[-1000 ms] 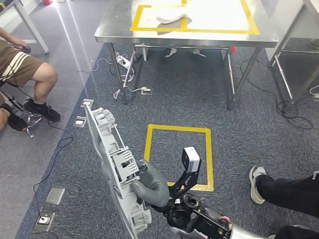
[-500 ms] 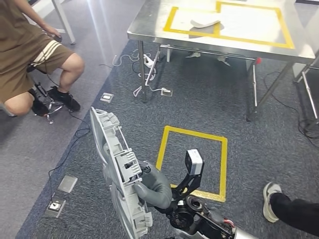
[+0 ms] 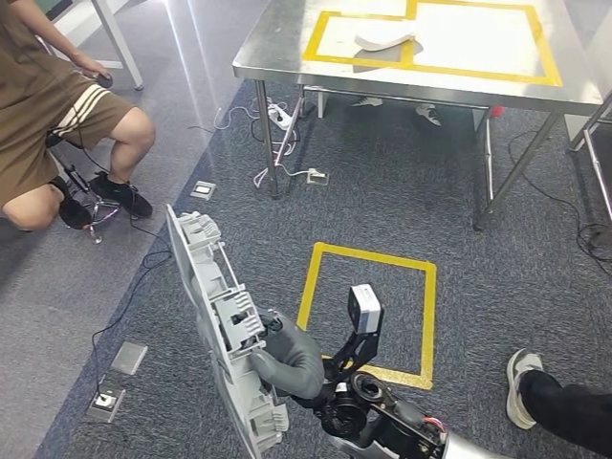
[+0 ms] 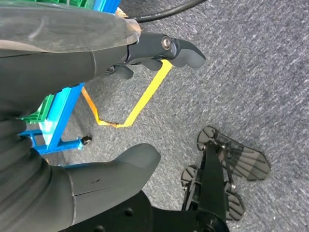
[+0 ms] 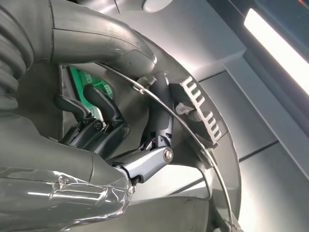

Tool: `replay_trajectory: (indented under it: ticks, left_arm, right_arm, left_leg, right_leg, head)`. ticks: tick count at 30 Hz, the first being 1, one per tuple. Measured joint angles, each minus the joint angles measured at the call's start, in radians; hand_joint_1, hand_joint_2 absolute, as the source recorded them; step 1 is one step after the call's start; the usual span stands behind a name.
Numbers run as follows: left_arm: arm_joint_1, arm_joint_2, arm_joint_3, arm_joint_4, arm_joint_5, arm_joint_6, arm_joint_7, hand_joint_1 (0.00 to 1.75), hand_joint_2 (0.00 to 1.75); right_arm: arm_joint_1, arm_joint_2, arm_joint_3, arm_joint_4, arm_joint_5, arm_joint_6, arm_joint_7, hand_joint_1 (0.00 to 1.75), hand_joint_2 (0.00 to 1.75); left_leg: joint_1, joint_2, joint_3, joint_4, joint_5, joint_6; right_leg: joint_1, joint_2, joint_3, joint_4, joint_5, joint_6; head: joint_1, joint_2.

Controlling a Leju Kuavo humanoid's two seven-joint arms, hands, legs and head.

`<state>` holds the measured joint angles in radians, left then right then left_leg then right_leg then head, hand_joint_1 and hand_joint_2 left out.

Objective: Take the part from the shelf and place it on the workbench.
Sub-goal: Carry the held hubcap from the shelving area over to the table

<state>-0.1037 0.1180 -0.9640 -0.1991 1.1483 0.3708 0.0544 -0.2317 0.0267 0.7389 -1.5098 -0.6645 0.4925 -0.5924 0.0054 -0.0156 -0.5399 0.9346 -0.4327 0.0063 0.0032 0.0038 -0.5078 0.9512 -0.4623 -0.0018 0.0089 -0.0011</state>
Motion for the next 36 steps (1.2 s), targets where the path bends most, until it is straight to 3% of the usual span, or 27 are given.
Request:
replay_trajectory:
  ticks: [6, 17, 19, 22, 23, 25, 27, 28, 29, 31, 33, 36]
  left_arm:
    - [0.0, 0.0, 0.0, 0.0, -0.002, 0.0, -0.009, 0.0, 1.75]
    - [0.0, 0.0, 0.0, 0.0, -0.004, 0.0, -0.01, 0.0, 1.75]
    - [0.0, 0.001, 0.0, 0.0, -0.004, 0.0, -0.01, 0.0, 1.75]
    - [0.0, 0.0, 0.0, 0.0, -0.005, 0.0, -0.011, 0.0, 1.75]
    - [0.0, 0.0, 0.0, 0.0, -0.006, 0.0, -0.011, 0.0, 1.75]
    - [0.0, -0.001, 0.0, 0.0, -0.007, 0.0, -0.012, 0.0, 1.75]
    - [0.0, -0.001, 0.0, 0.0, -0.009, -0.002, -0.012, 0.0, 1.75]
    - [0.0, -0.001, 0.0, 0.0, -0.009, -0.004, -0.012, 0.0, 1.75]
    - [0.0, -0.001, 0.0, 0.0, -0.01, -0.005, -0.012, 0.0, 1.75]
    - [0.0, 0.0, 0.0, 0.0, -0.01, -0.008, -0.012, 0.0, 1.75]
    - [0.0, 0.004, 0.0, 0.0, -0.01, -0.009, -0.012, 0.0, 1.75]
    - [-0.001, 0.005, 0.0, 0.0, -0.01, -0.009, -0.012, 0.0, 1.75]
  right_arm:
    - [0.0, 0.0, 0.0, 0.003, -0.004, -0.001, 0.0, 1.75, 1.75]
    - [0.0, 0.0, 0.0, 0.005, -0.006, -0.002, 0.0, 1.75, 1.75]
    - [0.0, 0.001, 0.0, 0.005, -0.013, -0.002, 0.001, 1.75, 1.75]
    - [-0.001, 0.002, -0.001, 0.005, -0.031, -0.005, 0.004, 1.75, 1.75]
    - [-0.002, 0.003, -0.002, 0.005, -0.035, -0.006, 0.004, 1.75, 1.75]
    - [-0.001, 0.003, -0.003, 0.005, -0.038, -0.007, 0.003, 1.75, 1.75]
    - [0.003, 0.002, -0.005, 0.006, -0.039, -0.009, 0.003, 1.75, 1.75]
    - [0.006, 0.002, -0.005, 0.006, -0.039, -0.01, 0.003, 1.75, 1.75]
    - [0.007, 0.002, -0.006, 0.007, -0.039, -0.011, 0.003, 1.75, 1.75]
    - [0.007, 0.002, -0.007, 0.008, -0.039, -0.013, 0.003, 1.75, 1.75]
    - [0.008, 0.002, -0.009, 0.008, -0.038, -0.014, 0.003, 1.75, 1.75]
    - [0.009, 0.003, -0.01, 0.007, -0.037, -0.014, 0.002, 1.75, 1.75]
  left_leg:
    - [0.002, 0.0, 0.0, -0.002, 0.0, -0.01]
    - [-0.001, 0.0, -0.001, -0.002, 0.0, -0.011]
    - [-0.004, 0.0, -0.002, 0.0, -0.002, -0.005]
    - [0.002, 0.008, 0.019, -0.038, 0.012, 0.015]
    - [0.008, 0.013, 0.03, -0.055, 0.018, 0.017]
    - [0.013, 0.025, 0.044, -0.071, 0.021, 0.017]
    - [0.017, 0.036, 0.047, -0.068, 0.016, 0.011]
    - [0.02, 0.042, 0.049, -0.065, 0.011, 0.006]
    - [0.025, 0.047, 0.051, -0.058, 0.005, -0.002]
    - [0.034, 0.057, 0.054, -0.036, -0.016, -0.02]
    - [0.033, 0.066, 0.049, -0.008, -0.033, -0.04]
    - [0.033, 0.079, 0.044, 0.004, -0.038, -0.056]
  right_leg:
    - [0.002, 0.0, 0.0, 0.001, -0.001, -0.003]
    - [-0.002, 0.0, 0.0, 0.0, 0.0, -0.003]
    - [-0.006, 0.0, 0.001, -0.005, 0.002, 0.001]
    - [-0.006, 0.002, 0.002, -0.013, 0.002, 0.015]
    - [-0.005, 0.003, -0.01, 0.012, -0.014, 0.019]
    - [-0.009, 0.003, -0.068, 0.132, -0.069, 0.027]
    - [-0.02, 0.002, -0.134, 0.252, -0.103, 0.039]
    - [-0.026, 0.0, -0.145, 0.264, -0.092, 0.046]
    - [-0.032, -0.004, -0.135, 0.232, -0.061, 0.054]
    - [-0.04, -0.031, -0.083, 0.106, 0.008, 0.071]
    - [-0.039, -0.046, -0.051, 0.036, 0.027, 0.063]
    - [-0.034, -0.021, -0.058, 0.045, 0.019, 0.031]
  head:
    - [-0.006, 0.0]
    - [-0.004, 0.0]
    - [-0.004, 0.0]
    - [-0.009, 0.0]
    - [-0.008, 0.0]
    - [0.002, 0.0]
    - [0.01, 0.0]
    - [0.012, 0.0]
    - [0.013, 0.0]
    - [0.02, 0.0]
    - [0.028, 0.0]
    - [0.014, 0.0]
